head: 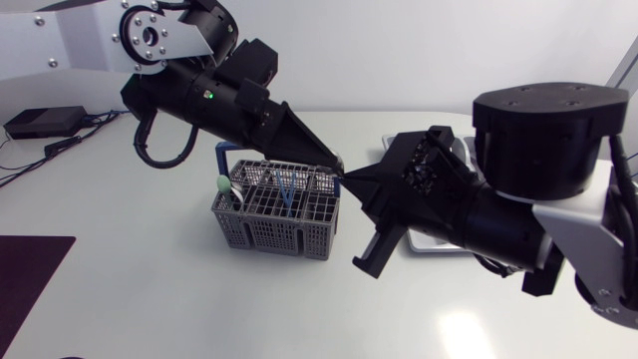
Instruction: Unload the cutlery basket into the drawer organizer.
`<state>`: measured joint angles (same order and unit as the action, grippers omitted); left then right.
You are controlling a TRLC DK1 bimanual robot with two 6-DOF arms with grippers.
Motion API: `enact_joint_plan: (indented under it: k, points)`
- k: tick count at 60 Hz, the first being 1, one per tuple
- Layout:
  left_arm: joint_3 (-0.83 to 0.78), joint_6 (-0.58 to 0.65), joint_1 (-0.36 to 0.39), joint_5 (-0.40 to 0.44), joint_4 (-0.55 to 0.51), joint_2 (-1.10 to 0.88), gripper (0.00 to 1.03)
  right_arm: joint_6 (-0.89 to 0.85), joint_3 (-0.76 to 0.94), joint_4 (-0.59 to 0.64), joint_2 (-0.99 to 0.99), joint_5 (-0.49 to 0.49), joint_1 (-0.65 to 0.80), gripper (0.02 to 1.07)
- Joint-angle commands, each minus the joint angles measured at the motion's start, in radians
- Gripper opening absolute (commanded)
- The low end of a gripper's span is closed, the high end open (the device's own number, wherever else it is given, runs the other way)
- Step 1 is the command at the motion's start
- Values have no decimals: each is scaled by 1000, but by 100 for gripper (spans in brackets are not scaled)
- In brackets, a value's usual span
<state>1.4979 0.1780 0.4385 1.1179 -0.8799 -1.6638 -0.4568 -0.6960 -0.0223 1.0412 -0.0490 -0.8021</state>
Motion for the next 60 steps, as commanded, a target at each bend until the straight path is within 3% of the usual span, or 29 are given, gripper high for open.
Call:
enact_joint_plan:
  k: [1,13,20,26,33,36,50,60]
  points:
    - [10,-37,-15,22,32,-10,31,-6,32,35,17,18,-2,8]
    - [9,-100,-44,22,101,21,69,-6,38,59,8,18,-5,8]
    - [18,-129,-89,22,136,56,84,-14,50,94,-26,28,1,8]
    - [30,-123,-147,13,140,90,89,-62,66,139,-83,54,57,8]
    - [39,-97,-198,-87,137,116,89,-138,79,194,-136,146,202,8]
    - [39,-41,-204,-184,108,119,89,-180,85,214,-150,190,273,8]
    - [-56,224,-202,-475,-7,130,89,-416,93,300,-129,408,607,8]
    - [-157,337,-202,-589,-24,176,89,-652,78,364,-30,537,840,8]
